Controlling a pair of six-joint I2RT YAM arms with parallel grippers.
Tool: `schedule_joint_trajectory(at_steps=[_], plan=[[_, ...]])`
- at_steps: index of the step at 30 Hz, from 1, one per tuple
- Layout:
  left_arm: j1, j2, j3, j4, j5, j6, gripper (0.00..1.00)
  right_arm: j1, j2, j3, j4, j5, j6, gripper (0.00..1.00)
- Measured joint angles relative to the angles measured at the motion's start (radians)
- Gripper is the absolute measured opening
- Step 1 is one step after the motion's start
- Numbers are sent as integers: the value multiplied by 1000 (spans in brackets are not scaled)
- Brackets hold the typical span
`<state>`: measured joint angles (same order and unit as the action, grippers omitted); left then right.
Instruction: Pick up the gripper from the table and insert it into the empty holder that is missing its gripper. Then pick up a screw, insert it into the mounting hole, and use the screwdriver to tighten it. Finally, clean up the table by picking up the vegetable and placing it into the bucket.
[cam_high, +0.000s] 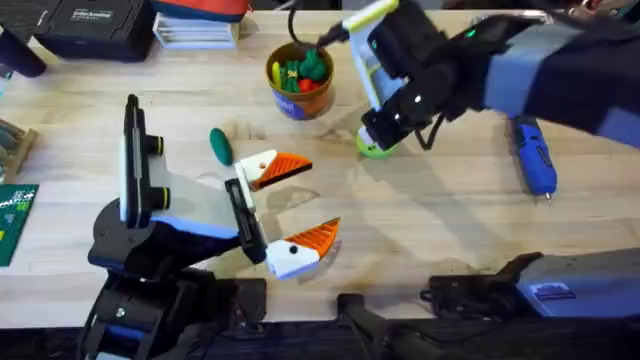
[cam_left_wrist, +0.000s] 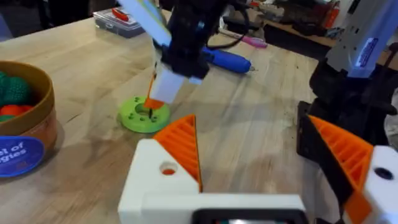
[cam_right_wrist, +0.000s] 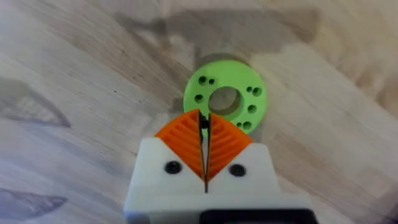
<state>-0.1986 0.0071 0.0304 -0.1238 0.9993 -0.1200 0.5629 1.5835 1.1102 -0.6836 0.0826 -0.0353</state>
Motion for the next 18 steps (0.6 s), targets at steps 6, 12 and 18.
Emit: schedule_joint_trajectory(at_steps=[6,12,18], plan=[[0,0,0,0,0,0,986,0,-62,133,-127,3,-3,6],[0,0,0,0,0,0,986,0,-69,293,-258,-84,-11,5],[0,0,0,0,0,0,986,12,-69,435,-373,-245,-11,5]])
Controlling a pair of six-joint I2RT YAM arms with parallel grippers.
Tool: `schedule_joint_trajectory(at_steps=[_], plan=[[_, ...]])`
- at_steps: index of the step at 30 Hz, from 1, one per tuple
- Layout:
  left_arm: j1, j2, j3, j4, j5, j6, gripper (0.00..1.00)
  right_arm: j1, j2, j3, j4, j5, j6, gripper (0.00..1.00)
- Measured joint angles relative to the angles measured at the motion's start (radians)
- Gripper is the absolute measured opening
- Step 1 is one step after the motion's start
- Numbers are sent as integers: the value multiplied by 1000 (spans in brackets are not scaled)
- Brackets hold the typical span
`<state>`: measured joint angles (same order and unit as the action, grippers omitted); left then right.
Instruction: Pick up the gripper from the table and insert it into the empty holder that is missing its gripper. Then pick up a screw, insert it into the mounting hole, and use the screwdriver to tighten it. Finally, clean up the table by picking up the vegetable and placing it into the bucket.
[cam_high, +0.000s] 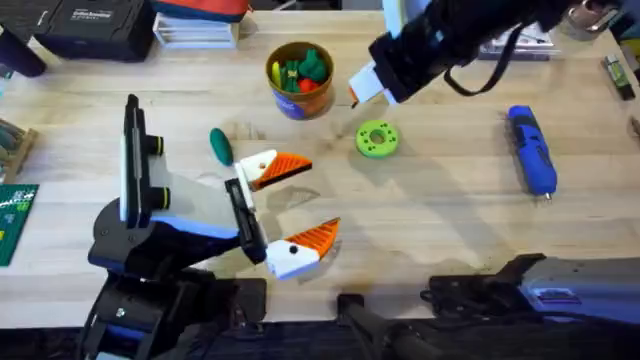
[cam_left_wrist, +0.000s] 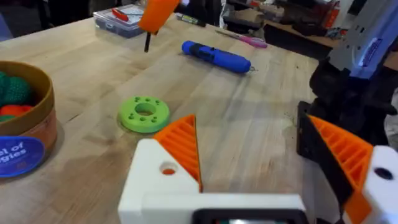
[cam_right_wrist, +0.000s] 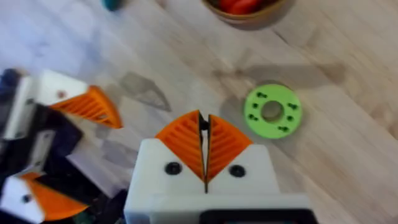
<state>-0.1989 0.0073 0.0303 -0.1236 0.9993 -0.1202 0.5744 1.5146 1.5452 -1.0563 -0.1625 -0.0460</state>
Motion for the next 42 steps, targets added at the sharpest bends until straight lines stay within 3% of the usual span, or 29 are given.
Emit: schedule_joint_trajectory(at_steps=[8,21,42], plan=[[0,0,0,0,0,0,986,115,0,68,-21,-92,2,5],[0,0,0,0,0,1,986,312,23,70,57,-116,45,5],[0,0,0,0,0,9,986,345,101,70,106,-116,54,5]])
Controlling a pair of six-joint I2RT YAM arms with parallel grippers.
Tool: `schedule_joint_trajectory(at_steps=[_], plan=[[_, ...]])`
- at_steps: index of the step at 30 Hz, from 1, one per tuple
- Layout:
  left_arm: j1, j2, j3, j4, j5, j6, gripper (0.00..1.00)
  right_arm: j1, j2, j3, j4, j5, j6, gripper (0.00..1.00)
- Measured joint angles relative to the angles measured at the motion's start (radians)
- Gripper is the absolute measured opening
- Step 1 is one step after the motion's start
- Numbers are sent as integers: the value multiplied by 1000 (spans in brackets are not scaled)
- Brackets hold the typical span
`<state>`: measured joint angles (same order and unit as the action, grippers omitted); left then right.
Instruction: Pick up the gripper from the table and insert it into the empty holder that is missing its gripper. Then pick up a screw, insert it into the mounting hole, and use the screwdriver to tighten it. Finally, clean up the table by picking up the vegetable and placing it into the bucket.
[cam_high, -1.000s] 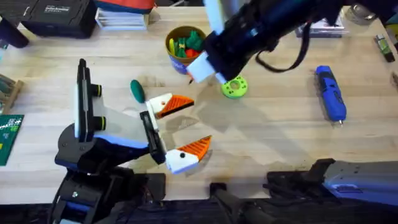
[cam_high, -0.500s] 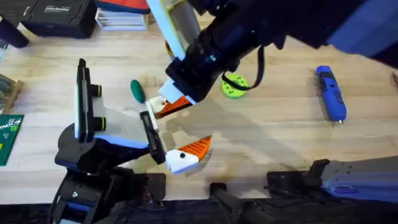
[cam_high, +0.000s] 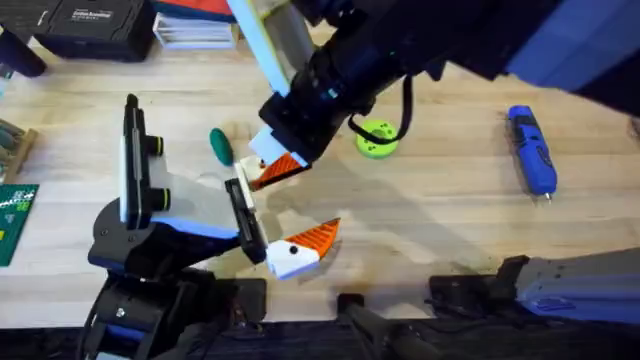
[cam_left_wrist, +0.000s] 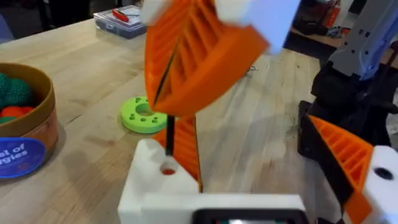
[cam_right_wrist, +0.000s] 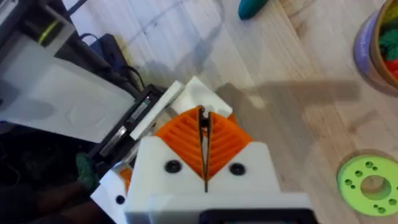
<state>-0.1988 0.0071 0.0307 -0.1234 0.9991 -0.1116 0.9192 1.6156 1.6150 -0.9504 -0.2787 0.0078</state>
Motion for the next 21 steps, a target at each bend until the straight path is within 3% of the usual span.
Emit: schedule_joint_trajectory(at_steps=[21], plan=[[0,0,-2,-6,0,-5,985,21,53,1,-7,3,-1,5]])
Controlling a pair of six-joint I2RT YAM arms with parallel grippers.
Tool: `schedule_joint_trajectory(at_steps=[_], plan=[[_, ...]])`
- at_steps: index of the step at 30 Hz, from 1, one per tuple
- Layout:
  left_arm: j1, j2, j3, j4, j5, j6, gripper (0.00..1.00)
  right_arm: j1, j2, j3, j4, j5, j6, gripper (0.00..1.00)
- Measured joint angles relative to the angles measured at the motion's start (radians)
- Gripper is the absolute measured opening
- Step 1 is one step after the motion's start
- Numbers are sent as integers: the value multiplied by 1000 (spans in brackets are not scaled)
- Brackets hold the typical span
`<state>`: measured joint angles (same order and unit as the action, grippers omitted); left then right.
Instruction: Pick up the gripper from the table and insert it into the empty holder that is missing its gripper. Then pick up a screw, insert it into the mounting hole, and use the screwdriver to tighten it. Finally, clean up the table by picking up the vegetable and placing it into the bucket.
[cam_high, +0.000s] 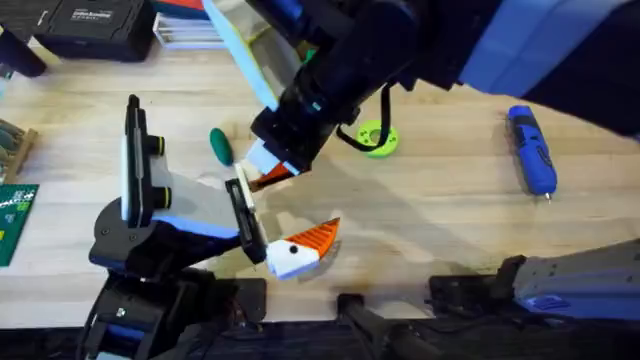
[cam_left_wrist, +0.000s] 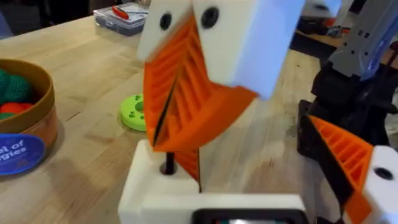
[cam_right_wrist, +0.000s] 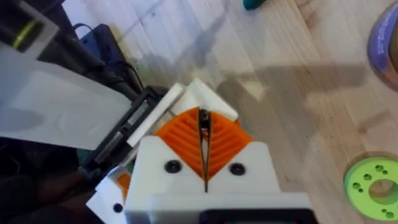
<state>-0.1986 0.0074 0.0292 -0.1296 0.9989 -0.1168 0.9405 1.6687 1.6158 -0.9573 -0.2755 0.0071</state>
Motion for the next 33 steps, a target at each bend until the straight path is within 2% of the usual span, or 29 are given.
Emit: schedule_joint_trajectory(at_steps=[5,14,16,18,20,23,26,27,33], plan=[[0,0,-1,1,3,-1,985,28,12,5,2,12,-9,5],[0,0,-1,2,3,-4,985,28,13,6,1,13,-12,13],[0,0,-1,2,0,-3,985,29,13,6,-5,7,-13,121],[0,0,-1,2,0,-3,985,31,13,6,-8,4,-14,160],[0,0,-1,2,-1,-3,985,31,13,6,-8,-4,-15,247],[0,0,-1,2,-6,-4,985,26,10,6,-9,-10,-18,500],[0,0,-1,3,-3,1,985,4,-1,6,-10,-9,-15,881],[0,0,-1,3,-2,3,985,-4,-6,6,-10,-8,-18,966],[0,0,-1,3,0,5,985,-57,-75,6,-15,-7,-18,992]])
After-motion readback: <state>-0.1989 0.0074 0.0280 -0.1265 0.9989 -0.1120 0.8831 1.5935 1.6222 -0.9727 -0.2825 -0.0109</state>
